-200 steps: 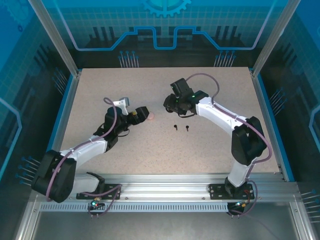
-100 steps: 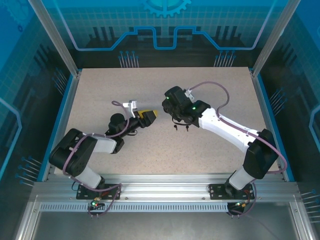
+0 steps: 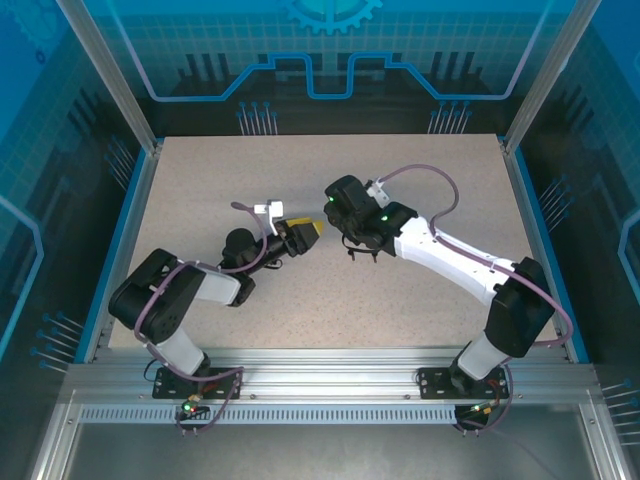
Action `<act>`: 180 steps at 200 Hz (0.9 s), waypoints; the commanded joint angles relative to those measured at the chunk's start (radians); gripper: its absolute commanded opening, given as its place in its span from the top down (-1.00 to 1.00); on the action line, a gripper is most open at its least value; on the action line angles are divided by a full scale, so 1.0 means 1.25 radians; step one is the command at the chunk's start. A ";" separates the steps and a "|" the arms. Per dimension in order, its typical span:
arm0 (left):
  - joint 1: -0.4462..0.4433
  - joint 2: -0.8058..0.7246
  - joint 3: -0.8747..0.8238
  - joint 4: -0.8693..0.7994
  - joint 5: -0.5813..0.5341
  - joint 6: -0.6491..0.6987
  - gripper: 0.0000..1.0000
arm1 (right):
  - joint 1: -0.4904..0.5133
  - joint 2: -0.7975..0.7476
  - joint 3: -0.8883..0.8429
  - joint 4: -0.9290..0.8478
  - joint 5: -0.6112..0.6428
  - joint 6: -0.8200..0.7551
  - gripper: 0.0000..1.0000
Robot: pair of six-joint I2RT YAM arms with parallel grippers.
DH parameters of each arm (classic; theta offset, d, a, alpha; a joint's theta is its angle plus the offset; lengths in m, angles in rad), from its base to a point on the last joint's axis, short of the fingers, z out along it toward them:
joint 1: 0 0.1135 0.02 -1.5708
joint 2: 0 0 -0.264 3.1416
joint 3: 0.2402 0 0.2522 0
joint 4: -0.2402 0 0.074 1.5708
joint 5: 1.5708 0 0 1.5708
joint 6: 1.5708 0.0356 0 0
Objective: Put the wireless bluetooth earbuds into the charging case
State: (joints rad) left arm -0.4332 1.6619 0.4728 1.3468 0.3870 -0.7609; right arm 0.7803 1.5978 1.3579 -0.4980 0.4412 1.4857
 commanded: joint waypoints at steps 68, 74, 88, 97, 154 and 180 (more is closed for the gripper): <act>-0.024 0.038 0.049 0.042 0.013 0.002 -0.50 | 0.032 0.040 0.049 0.019 0.007 -0.001 0.27; -0.024 0.040 0.051 0.042 0.013 0.002 -0.47 | 0.034 0.040 0.050 0.021 0.007 0.000 0.28; -0.024 0.042 0.053 0.042 0.011 0.003 -0.40 | 0.037 0.042 0.049 0.024 0.003 -0.001 0.28; -0.025 0.045 0.056 0.042 0.013 0.002 -0.35 | 0.039 0.043 0.047 0.026 0.002 0.003 0.28; -0.024 0.047 0.066 0.041 0.009 0.004 -0.03 | 0.047 0.046 0.044 0.035 -0.004 0.006 0.29; -0.024 0.050 0.068 0.042 0.009 0.004 0.04 | 0.048 0.044 0.044 0.036 0.000 0.004 0.29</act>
State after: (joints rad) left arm -0.4576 1.7088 0.5304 1.3602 0.3908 -0.7612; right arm 0.8200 1.6428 1.3895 -0.4618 0.4343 1.4853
